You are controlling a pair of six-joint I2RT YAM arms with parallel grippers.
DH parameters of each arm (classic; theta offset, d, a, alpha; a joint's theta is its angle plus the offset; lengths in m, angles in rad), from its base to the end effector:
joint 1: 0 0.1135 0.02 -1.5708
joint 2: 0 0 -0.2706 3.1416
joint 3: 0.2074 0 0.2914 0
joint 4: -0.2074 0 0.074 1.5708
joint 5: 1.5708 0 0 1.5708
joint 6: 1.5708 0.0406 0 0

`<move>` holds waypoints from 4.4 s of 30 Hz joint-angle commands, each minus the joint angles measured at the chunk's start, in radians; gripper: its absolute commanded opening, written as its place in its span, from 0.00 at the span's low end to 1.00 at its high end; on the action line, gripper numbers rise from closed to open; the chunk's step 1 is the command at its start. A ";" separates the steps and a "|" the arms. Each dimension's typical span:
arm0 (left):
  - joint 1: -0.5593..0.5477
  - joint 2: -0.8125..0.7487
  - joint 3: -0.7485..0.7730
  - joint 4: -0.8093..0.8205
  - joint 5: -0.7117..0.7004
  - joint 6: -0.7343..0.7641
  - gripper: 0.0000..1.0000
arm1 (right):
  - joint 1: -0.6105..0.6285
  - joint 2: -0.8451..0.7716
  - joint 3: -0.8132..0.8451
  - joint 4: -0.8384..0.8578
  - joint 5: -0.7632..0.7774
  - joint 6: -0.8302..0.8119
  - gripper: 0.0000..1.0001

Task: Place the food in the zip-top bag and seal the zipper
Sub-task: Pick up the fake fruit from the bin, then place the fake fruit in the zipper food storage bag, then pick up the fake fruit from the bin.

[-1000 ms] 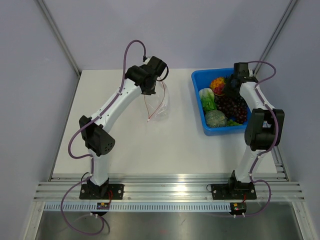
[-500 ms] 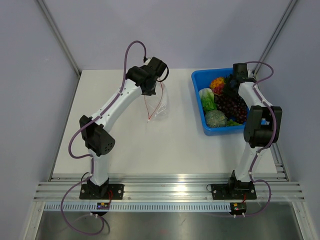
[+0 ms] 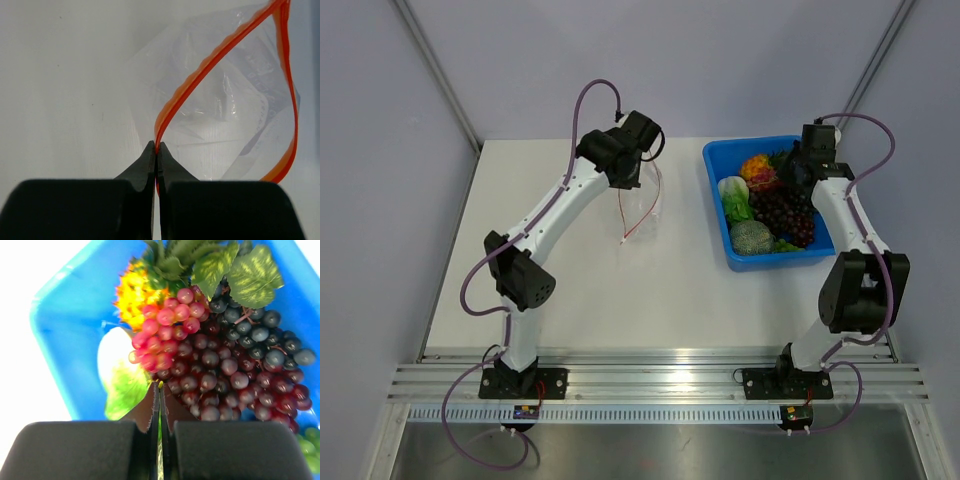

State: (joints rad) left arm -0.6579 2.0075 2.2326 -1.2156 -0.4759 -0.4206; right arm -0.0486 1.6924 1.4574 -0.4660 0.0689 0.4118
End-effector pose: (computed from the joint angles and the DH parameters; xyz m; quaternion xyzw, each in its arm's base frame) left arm 0.3749 -0.2662 0.3888 0.0433 0.9326 0.0510 0.3546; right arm 0.4310 -0.0238 0.3002 0.2209 0.8792 0.0453 0.4198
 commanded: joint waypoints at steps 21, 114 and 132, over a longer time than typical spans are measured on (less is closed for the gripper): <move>0.055 -0.153 0.079 0.005 -0.102 0.071 0.00 | -0.004 -0.330 0.023 -0.049 -0.109 0.039 0.00; 0.130 -0.078 -0.005 0.223 0.663 -0.058 0.00 | 0.056 -0.159 0.094 -0.231 -0.047 -0.035 0.64; 0.141 -0.088 -0.045 0.241 0.668 -0.058 0.00 | -0.144 -0.060 -0.089 -0.136 -0.121 0.024 0.62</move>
State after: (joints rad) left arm -0.5194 1.9774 2.1815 -1.0088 0.2008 -0.4942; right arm -0.1528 1.6264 1.3975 -0.6464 -0.0174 0.4103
